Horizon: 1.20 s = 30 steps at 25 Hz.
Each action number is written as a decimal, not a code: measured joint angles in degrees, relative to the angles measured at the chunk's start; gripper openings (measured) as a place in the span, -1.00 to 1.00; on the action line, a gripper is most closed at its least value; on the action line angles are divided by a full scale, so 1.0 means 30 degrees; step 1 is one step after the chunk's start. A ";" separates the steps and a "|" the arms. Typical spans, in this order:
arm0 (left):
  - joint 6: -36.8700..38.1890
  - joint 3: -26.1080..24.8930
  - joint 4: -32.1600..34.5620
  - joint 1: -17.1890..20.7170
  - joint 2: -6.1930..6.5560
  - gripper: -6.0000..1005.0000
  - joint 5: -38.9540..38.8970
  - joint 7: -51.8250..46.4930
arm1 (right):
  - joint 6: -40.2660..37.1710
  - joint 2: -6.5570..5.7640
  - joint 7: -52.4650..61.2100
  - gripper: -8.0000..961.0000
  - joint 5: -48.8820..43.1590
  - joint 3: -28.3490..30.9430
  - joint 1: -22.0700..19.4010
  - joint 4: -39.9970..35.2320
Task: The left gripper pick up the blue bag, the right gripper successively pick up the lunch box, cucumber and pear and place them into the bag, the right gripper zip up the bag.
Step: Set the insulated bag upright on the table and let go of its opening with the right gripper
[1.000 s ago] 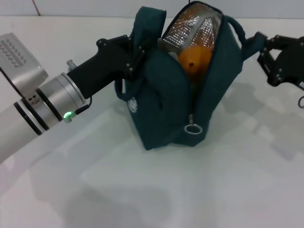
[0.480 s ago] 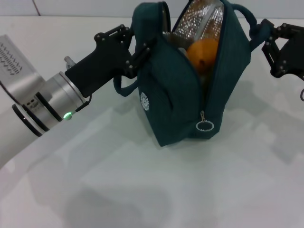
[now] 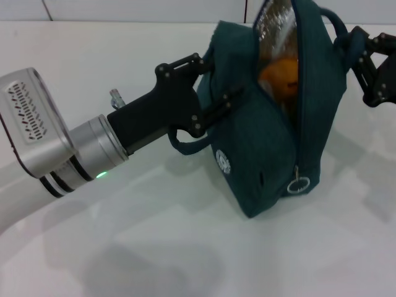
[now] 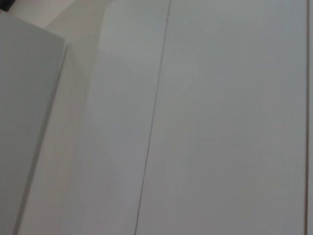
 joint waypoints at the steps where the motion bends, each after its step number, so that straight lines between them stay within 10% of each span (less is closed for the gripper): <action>1: 0.0180 0.0118 0.0000 0.0001 0.0000 0.02 -0.0023 0.0021 | 0.0034 -0.0049 0.0012 -0.86 -0.0175 -0.0004 0.0012 0.0004; 30: 0.1514 0.0249 -0.1188 -0.0146 0.0001 0.01 -0.0914 0.0151 | -0.0517 -0.0966 0.5501 -0.86 -0.2377 -0.0246 -0.1101 -0.0470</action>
